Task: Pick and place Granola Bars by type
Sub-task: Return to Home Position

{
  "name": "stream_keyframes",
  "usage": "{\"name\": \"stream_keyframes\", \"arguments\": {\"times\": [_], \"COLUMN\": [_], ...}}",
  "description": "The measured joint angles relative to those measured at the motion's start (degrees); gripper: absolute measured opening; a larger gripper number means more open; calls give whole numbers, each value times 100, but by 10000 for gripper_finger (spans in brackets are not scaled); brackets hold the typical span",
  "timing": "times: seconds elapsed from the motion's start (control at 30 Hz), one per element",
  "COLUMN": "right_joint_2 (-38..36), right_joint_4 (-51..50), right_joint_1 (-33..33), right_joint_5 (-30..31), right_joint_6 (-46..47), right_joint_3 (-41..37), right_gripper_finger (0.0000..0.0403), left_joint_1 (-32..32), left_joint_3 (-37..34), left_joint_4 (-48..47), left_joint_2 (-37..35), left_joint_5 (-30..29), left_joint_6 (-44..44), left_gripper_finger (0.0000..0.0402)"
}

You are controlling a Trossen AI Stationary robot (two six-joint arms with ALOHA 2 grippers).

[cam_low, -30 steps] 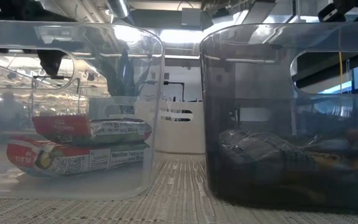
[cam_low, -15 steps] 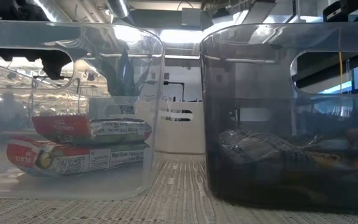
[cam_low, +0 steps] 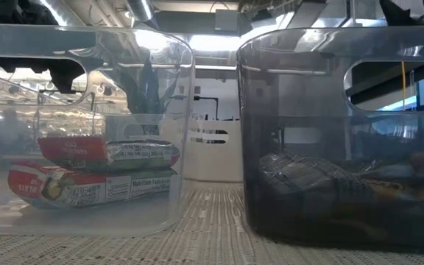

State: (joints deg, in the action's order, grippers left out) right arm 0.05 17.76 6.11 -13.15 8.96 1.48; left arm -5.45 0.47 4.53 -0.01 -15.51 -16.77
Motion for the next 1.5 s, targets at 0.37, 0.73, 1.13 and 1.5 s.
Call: {"name": "stream_keyframes", "arguments": {"times": [0.37, 0.73, 1.13, 1.5], "right_joint_2": [3, 78, 90, 92], "right_joint_4": [-442, -1576, -1576, -1574], "right_joint_1": [-1, 0, 0, 0], "right_joint_5": [1966, 1757, 1757, 1757], "right_joint_6": [-264, -328, -342, -344], "right_joint_3": [-112, -107, -107, -105], "right_gripper_finger": [198, 198, 198, 198], "left_joint_1": [0, 0, 0, 0], "left_joint_3": [0, 0, 0, 0], "left_joint_4": [-1, -1, -4, -4], "left_joint_2": [0, 0, 0, 0], "left_joint_5": [4, 9, 13, 13], "left_joint_6": [-1, -1, -1, -1], "left_gripper_finger": [226, 224, 224, 226]}}
